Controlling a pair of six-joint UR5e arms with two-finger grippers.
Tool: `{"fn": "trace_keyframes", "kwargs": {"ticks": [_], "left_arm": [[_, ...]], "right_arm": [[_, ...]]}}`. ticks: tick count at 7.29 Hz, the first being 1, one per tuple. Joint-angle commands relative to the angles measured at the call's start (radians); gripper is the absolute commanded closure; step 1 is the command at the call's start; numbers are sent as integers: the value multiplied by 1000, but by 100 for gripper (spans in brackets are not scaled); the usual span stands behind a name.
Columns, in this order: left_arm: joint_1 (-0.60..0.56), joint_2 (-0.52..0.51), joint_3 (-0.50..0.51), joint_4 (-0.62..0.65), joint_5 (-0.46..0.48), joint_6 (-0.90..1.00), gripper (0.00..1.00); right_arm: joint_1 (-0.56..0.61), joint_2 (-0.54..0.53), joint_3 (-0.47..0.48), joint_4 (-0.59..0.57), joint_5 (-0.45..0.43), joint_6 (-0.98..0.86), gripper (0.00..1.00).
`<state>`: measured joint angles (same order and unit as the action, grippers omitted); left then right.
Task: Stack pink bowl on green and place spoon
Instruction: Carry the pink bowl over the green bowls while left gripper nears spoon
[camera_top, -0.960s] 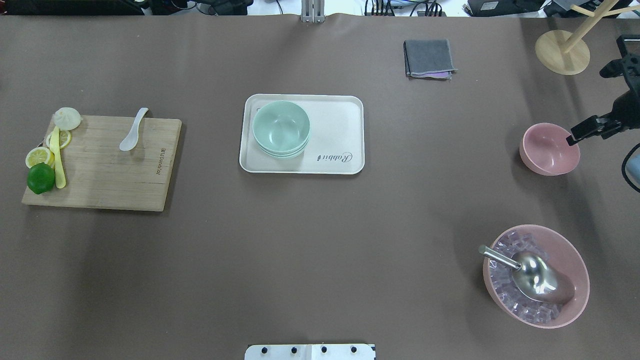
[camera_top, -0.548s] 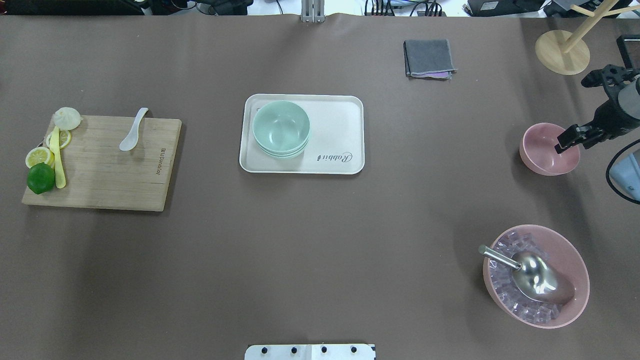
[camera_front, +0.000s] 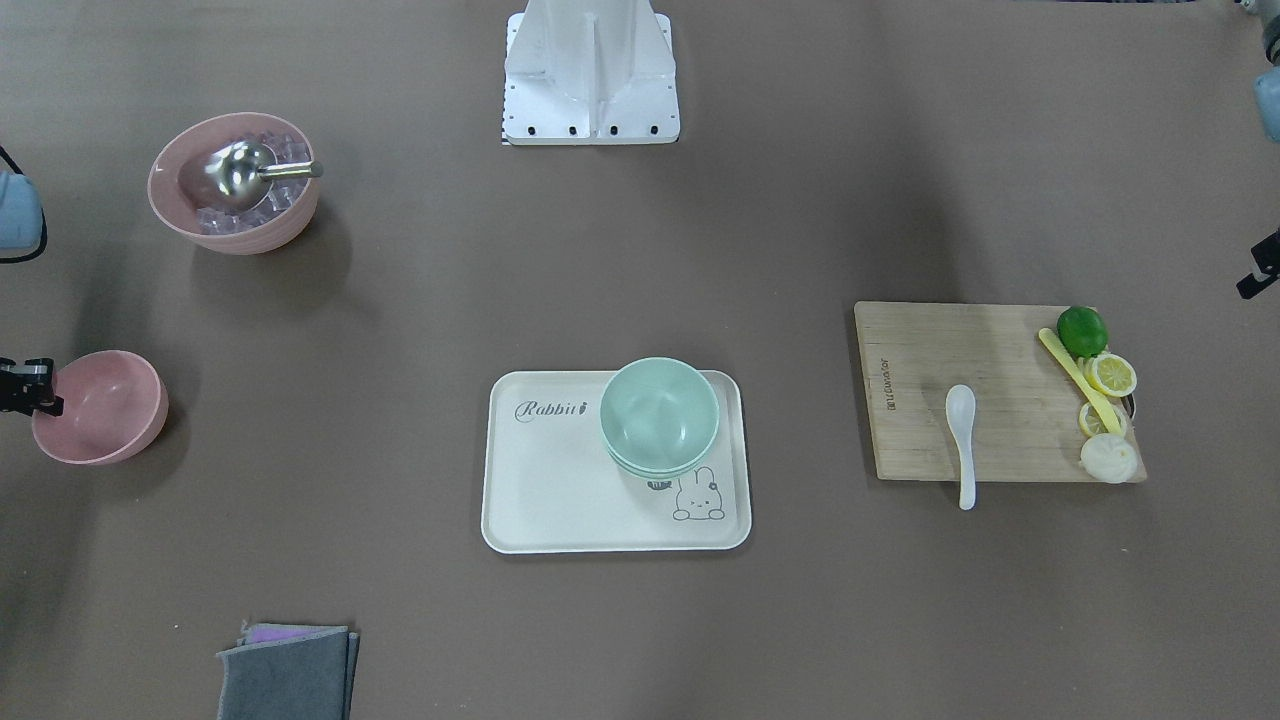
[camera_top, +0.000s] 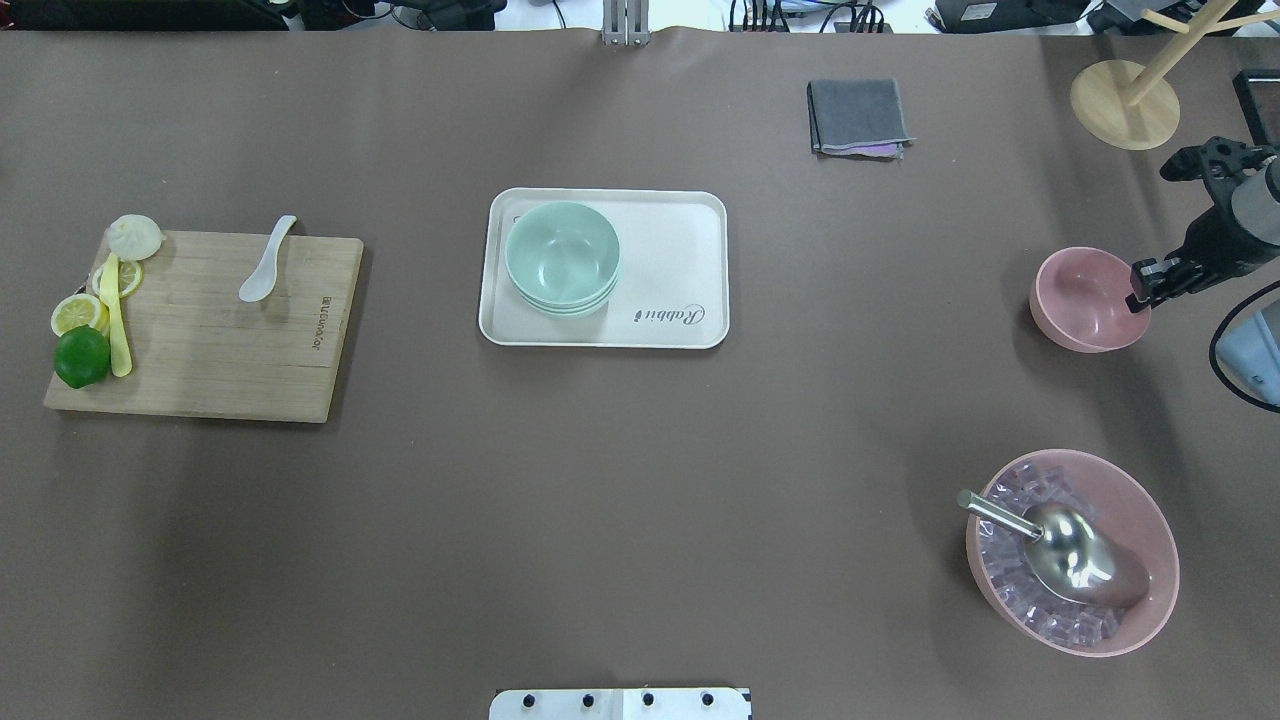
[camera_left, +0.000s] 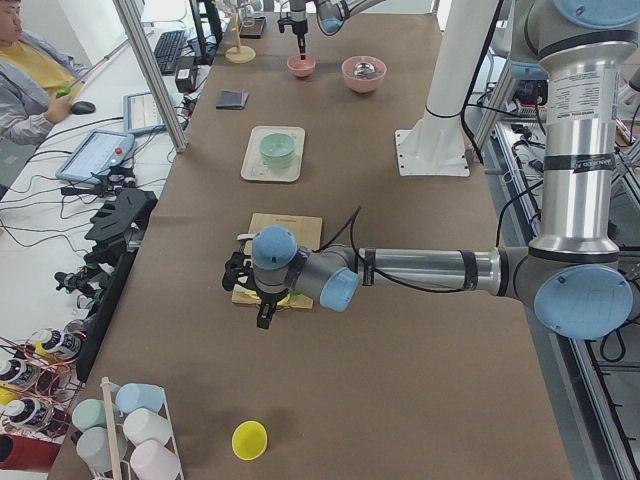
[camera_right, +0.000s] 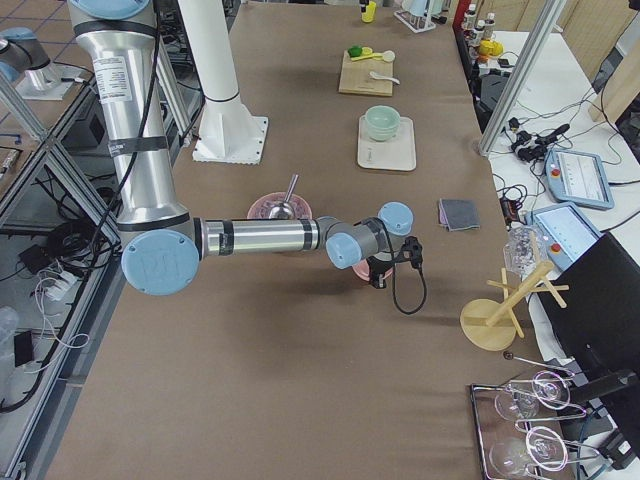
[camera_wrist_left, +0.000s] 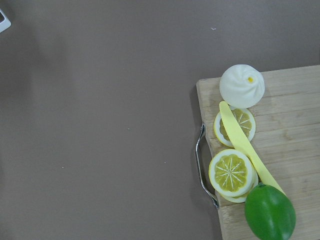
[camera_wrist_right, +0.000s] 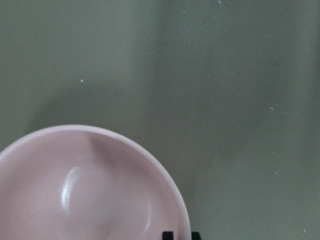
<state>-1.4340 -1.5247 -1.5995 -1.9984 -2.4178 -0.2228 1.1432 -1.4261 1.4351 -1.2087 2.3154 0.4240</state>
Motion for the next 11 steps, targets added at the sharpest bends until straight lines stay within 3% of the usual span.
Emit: {"fn": "trace_keyframes", "kwargs": {"ticks": [1,4,6,8,11], "left_arm": [[6,-21,-26,1,-4,-131,1],[107,-81,-79,0,8,-297,3],[208,-182,-77,1,63,-445,3],[294,-250,-48,9,178,-455,8],[363,-380,120,4,262,-448,14]], "right_arm": [[1,42,36,-2,30,91,100],[-20,230,108,-11,110,430,100],[-118,309,210,-11,78,719,100],[-247,419,225,-15,-57,905,100],[-402,583,147,-18,-246,1086,100]]}}
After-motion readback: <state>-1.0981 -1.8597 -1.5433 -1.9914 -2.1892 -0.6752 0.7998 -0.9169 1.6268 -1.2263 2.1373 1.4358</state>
